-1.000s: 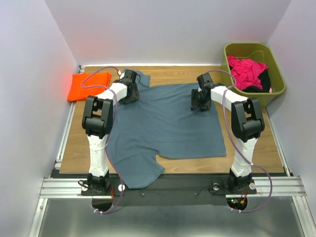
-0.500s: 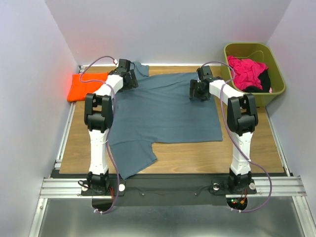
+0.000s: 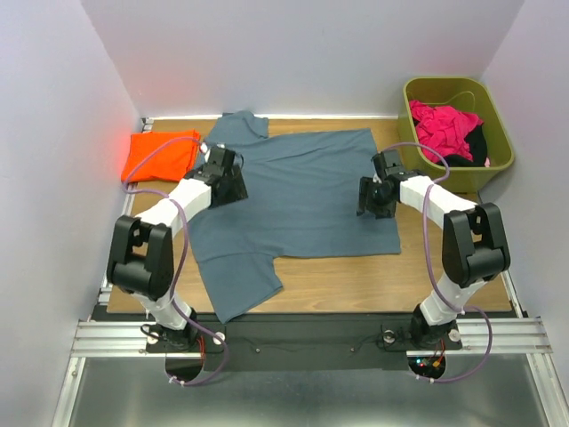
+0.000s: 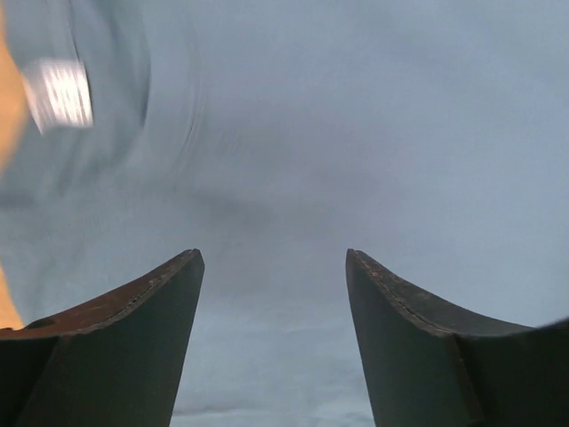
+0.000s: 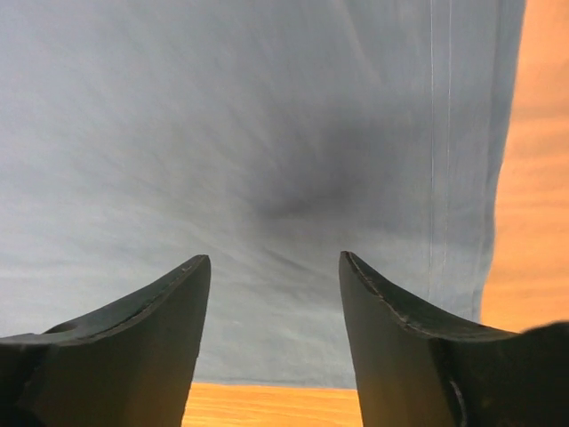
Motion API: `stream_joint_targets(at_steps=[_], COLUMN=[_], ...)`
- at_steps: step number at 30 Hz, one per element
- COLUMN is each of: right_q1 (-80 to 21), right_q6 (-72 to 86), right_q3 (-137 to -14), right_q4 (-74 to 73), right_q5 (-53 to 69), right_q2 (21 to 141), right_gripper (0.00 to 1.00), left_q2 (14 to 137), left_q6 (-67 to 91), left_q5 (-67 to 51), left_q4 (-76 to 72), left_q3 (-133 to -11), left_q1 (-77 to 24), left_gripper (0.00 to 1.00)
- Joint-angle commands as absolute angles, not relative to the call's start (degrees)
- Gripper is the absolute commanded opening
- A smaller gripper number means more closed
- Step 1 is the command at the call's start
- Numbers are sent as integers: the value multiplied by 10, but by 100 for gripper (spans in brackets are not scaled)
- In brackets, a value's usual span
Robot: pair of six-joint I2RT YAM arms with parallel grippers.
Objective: Fold and stack the t-shirts
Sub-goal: Flatten the tshirt out
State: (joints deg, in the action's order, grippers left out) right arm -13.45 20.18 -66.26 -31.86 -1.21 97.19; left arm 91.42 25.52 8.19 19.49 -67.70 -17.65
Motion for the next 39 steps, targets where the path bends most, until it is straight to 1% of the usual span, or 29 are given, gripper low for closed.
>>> stream_joint_targets(at_steps=[1,9,12,17,20,21,24,26,28,32,35,39], right_q1=[-131,-131,-130,-130,-130,-129,-130,-130,-126,-113,-105,-99], right_q6=[219,221,221,225,227,228,229,229,232,240,249,256], right_q3=[-644,-660,-680,-715,-720,-710,-686,-657,-628,-582,-550,-524], right_q4=[-309,-281,-276,-272,-273,-275,-279,-285,-300,-315,-321,-322], right_q5=[-13,-54,-75,-87,-65,-60,-62,-75,-90,-94,-91,-84], right_q2=[977,1038,1067,1098,1071,1039,988,936,889,828,797,779], right_gripper=[65,64,64,65,66,66,69,70,76,80,80,82], left_q2=[948,1031,1073,1092,1048,1030,950,890,837,776,755,760], left_q6=[278,274,272,265,272,276,298,309,329,339,342,342], left_q5=[69,84,85,86,85,94,114,130,147,139,127,115], left_q4=[184,165,165,183,205,209,228,235,238,238,232,208], left_q3=[-617,-638,-669,-735,-738,-731,-685,-636,-580,-496,-452,-419], left_q1=[-173,-172,-162,-156,-156,-156,-156,-149,-126,-74,-55,-30], left_gripper=[75,75,74,74,78,79,80,80,80,79,76,72])
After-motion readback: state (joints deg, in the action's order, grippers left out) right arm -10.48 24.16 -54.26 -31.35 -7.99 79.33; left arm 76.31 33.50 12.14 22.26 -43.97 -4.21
